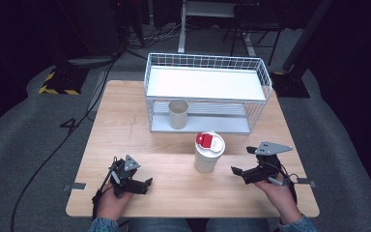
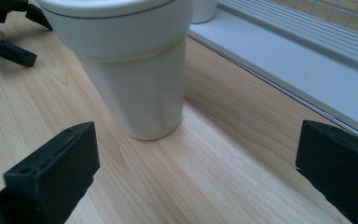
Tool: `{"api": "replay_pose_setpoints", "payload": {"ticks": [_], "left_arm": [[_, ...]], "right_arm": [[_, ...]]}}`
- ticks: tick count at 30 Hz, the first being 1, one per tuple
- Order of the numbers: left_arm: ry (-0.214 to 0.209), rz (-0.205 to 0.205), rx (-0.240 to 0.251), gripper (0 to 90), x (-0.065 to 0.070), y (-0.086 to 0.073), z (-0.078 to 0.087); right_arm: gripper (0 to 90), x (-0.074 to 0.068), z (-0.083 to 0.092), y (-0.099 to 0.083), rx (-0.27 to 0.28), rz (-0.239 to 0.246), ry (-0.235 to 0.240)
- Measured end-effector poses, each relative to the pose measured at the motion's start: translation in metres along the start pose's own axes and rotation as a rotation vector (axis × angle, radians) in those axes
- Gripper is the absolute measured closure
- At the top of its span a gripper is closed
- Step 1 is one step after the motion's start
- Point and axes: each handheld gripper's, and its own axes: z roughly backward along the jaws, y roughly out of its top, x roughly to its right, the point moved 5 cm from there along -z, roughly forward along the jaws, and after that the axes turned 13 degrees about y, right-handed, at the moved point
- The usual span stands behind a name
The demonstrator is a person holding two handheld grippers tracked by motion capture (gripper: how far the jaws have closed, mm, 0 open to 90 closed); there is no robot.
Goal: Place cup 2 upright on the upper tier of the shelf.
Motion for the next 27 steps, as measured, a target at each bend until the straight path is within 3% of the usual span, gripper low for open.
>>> {"api": "replay_pose_setpoints", "payload": {"ticks": [16, 27], "left_arm": [[0.002, 0.000, 0.001, 0.2, 0.000, 0.001, -0.001], [0.002, 0.000, 0.001, 0.2, 0.000, 0.001, -0.001]], "right_arm": [[0.0, -0.014, -0.044, 0.009, 0.046, 0.012, 0.108], [0.0, -0.014, -0.066, 0.010, 0.079, 0.048, 0.097]]}}
